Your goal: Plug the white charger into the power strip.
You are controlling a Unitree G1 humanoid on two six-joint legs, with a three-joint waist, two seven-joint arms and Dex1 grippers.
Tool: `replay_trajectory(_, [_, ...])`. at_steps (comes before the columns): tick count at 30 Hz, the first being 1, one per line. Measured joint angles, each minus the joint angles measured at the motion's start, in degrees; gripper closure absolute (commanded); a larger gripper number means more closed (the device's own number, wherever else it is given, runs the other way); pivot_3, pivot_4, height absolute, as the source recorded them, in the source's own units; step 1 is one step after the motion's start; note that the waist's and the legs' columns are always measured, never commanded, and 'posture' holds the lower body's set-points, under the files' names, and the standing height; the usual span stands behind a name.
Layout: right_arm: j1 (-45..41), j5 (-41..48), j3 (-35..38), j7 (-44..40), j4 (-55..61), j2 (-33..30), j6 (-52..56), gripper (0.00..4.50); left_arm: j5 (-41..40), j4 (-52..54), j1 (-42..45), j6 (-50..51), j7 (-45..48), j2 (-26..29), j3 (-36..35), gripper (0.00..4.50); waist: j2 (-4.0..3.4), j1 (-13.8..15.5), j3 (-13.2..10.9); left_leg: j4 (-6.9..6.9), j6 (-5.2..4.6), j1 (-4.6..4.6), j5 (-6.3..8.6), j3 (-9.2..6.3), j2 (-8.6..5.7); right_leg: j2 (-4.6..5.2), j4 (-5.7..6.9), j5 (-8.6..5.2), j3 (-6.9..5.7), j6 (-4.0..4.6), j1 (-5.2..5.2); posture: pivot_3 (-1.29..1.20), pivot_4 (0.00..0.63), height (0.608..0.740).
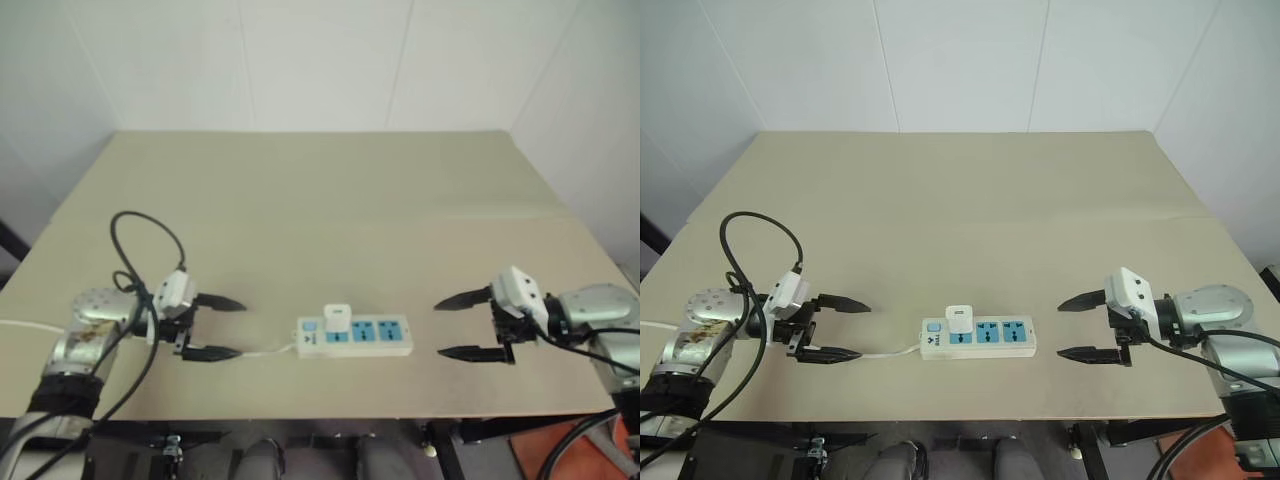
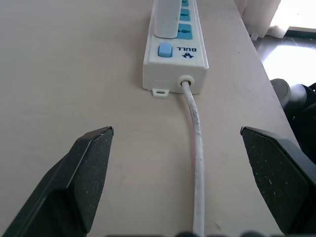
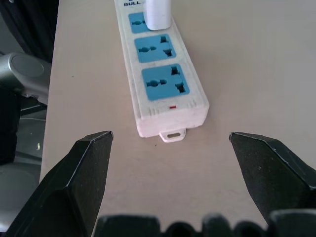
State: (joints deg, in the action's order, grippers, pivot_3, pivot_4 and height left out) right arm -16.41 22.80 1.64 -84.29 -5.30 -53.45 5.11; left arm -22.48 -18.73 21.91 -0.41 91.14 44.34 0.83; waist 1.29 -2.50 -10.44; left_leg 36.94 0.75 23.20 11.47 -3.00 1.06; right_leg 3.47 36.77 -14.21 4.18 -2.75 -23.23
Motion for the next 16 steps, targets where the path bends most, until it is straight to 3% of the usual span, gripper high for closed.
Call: replay_trajectory(16, [4.6, 1.2, 4.8, 0.9, 2.6, -1.9, 0.4, 0.00, 0.8, -0.8, 0.1, -0.6, -1.0, -2.1, 0.1, 0.02, 0.03, 0.1, 0.0, 0.01, 0.00, 0.00, 0.00, 0.00, -0.01, 0.00, 0.02, 0.00, 0.00, 0.00, 0.01, 0.00, 0.150, 0.740])
